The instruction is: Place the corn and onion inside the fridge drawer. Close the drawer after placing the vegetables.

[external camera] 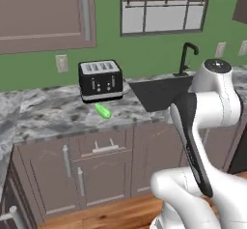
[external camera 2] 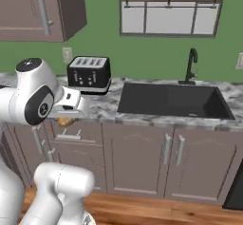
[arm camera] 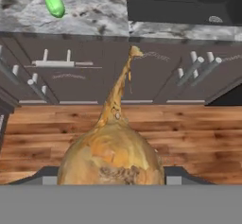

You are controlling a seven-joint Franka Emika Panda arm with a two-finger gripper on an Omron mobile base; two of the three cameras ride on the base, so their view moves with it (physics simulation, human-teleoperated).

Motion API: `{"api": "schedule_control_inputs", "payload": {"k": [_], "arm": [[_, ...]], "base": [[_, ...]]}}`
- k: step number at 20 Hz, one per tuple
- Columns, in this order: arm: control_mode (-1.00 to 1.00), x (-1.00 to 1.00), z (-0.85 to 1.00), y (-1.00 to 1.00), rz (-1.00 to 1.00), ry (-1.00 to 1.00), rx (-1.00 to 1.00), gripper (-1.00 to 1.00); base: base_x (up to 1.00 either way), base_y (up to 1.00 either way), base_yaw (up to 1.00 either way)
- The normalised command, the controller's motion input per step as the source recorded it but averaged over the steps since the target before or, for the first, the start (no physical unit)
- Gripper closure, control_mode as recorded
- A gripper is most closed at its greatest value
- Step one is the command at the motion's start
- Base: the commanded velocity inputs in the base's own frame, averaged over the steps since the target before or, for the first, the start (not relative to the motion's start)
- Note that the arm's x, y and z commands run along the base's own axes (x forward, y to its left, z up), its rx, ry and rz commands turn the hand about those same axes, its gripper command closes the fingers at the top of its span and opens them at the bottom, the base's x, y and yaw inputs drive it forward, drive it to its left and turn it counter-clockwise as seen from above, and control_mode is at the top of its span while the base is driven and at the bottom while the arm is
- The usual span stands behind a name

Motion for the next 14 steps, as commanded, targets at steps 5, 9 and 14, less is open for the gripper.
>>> {"api": "schedule_control_inputs", "payload": {"k": [5,9,14], "arm": [[1.0,0.0,0.0,0.0,0.0,0.0,0.0,1.0],[1.0,0.0,0.0,0.0,0.0,0.0,0.0,1.0],[1.0,0.0,0.0,0.0,0.0,0.0,0.0,1.0]], "base": [[-0.49,-1.0,-0.16],[-0.42,-1.0,-0.13],[-0.36,-1.0,-0.14]]}}
